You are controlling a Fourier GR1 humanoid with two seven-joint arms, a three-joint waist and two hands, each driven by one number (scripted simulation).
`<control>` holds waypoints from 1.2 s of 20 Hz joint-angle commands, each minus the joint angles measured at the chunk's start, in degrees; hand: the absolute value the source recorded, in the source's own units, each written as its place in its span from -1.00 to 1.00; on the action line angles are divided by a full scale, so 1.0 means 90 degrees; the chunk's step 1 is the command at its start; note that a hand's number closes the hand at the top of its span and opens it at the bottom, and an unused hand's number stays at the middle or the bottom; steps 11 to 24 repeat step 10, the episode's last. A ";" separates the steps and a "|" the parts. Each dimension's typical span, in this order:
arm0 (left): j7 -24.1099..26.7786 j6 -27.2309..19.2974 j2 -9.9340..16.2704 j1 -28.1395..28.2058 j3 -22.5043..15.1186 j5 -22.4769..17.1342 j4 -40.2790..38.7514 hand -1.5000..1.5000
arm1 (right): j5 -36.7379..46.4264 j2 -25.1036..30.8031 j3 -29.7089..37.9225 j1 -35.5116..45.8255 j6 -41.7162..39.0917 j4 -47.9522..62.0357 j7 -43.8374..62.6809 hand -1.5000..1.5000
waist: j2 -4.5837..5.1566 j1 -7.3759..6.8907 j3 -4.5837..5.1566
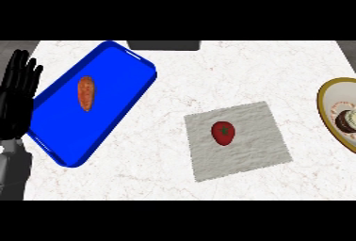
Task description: Pick the cupcake from the placemat and place it in the bowl
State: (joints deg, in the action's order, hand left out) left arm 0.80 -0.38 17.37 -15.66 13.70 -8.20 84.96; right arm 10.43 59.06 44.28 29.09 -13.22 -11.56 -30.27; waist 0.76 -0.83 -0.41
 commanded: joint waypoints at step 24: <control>-0.0085 0.0127 0.0128 0.0122 0.0154 -0.0160 0.0122 0.00 | -0.0641 0.0736 0.0732 -0.1371 -0.1491 0.0436 -0.0891 -1.00 | -0.0016 0.0066 -0.0056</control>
